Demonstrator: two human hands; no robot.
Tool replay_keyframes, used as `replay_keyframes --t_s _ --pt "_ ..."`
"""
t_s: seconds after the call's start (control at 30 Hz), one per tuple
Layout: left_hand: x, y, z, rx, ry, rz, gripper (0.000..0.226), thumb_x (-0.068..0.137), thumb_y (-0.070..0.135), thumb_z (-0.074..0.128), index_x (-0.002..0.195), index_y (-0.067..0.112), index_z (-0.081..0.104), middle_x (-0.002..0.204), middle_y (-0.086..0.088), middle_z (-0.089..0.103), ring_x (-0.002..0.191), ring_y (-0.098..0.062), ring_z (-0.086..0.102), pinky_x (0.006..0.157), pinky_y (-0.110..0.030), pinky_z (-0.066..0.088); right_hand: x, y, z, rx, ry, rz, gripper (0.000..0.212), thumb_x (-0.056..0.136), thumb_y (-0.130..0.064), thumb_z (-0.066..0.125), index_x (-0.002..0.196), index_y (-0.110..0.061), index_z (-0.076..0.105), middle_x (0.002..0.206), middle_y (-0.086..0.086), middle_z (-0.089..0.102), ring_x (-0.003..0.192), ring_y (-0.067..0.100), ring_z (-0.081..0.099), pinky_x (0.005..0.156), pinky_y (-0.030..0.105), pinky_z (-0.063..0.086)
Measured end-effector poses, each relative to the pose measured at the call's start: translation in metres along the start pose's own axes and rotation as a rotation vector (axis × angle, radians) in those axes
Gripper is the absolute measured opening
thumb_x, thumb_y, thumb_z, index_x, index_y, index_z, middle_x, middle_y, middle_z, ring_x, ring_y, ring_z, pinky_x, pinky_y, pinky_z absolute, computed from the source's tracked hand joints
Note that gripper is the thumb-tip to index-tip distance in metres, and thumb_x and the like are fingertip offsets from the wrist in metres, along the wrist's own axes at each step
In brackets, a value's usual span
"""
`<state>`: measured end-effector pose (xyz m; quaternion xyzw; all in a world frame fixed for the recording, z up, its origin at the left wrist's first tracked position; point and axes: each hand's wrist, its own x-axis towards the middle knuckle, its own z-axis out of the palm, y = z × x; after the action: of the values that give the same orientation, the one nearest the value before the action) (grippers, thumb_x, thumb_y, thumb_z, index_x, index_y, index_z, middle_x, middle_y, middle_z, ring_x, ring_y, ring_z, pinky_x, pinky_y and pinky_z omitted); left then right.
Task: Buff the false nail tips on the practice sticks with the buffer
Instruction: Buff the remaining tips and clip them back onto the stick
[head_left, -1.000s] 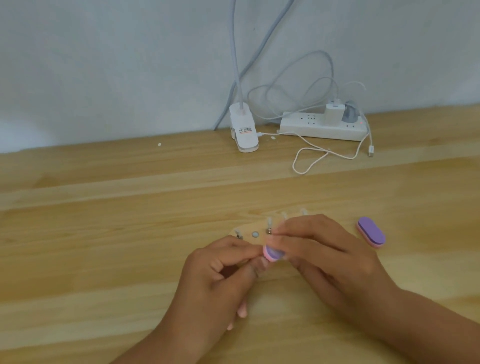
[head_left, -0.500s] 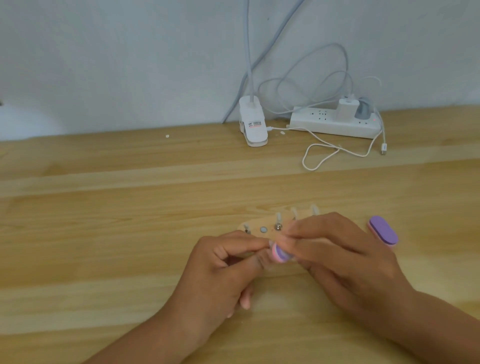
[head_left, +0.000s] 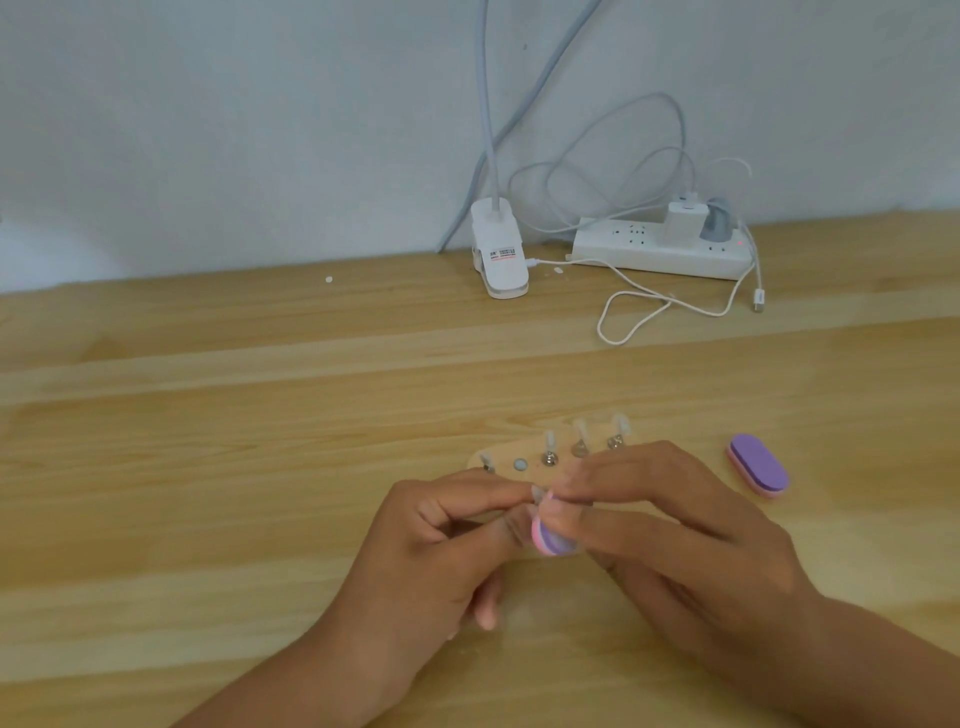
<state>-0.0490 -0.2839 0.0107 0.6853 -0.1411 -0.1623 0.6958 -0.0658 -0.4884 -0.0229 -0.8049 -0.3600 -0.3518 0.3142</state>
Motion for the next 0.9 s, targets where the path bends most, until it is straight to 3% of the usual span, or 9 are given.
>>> replay_keyframes --t_s 0.17,0.3,0.47,0.6,0.77,0.9 --pt "0.000 -0.003 -0.001 0.015 0.013 -0.001 0.014 0.077 0.025 0.072 0.086 0.018 0.080 0.085 -0.020 0.062 0.033 -0.012 0.045 0.035 -0.012 0.023 0.000 0.001 -0.002 -0.041 0.017 0.020 0.035 0.088 0.004 0.066 0.118 -0.014 0.070 0.109 0.009 0.069 0.103 0.020 0.067 0.084 0.032 0.054" --pt "0.000 -0.003 -0.001 0.002 0.006 0.007 0.019 0.074 0.031 0.071 0.084 0.018 0.080 0.082 -0.016 0.066 0.032 -0.011 0.046 0.034 -0.011 0.025 -0.002 0.002 -0.002 -0.091 -0.009 0.029 0.028 0.087 0.008 0.066 0.112 -0.003 0.073 0.109 0.010 0.069 0.103 0.020 0.067 0.087 0.031 0.053" --pt "-0.002 -0.006 0.002 0.079 -0.011 0.030 0.012 0.087 0.033 0.069 0.093 0.026 0.077 0.089 -0.002 0.075 0.034 -0.013 0.052 0.033 -0.014 0.031 0.006 0.006 -0.005 -0.147 0.068 0.160 0.022 0.090 -0.005 0.064 0.110 -0.009 0.071 0.106 0.004 0.068 0.100 0.011 0.063 0.095 0.015 0.045" --pt "-0.003 -0.011 0.005 0.181 0.008 0.072 0.015 0.095 0.025 0.057 0.093 0.023 0.071 0.086 0.000 0.073 0.034 -0.015 0.051 0.034 -0.015 0.033 0.004 -0.003 -0.004 -0.076 0.080 0.126 0.026 0.091 -0.006 0.063 0.116 -0.012 0.065 0.110 0.002 0.067 0.104 0.012 0.063 0.093 0.021 0.048" --pt "-0.002 -0.012 0.003 0.171 0.025 0.076 0.022 0.097 0.011 0.055 0.089 0.020 0.073 0.083 -0.002 0.072 0.034 -0.014 0.050 0.033 -0.019 0.036 0.002 -0.003 0.001 -0.110 -0.034 0.075 0.030 0.086 0.006 0.068 0.114 -0.004 0.072 0.110 0.009 0.069 0.100 0.020 0.066 0.086 0.031 0.053" --pt "-0.001 -0.011 0.004 0.113 0.050 0.055 0.014 0.089 0.019 0.064 0.090 0.023 0.078 0.072 -0.004 0.072 0.034 -0.014 0.051 0.033 -0.020 0.038 0.003 -0.003 0.001 -0.091 -0.009 0.096 0.027 0.088 0.005 0.069 0.113 -0.004 0.073 0.108 0.011 0.070 0.097 0.022 0.068 0.082 0.034 0.053"
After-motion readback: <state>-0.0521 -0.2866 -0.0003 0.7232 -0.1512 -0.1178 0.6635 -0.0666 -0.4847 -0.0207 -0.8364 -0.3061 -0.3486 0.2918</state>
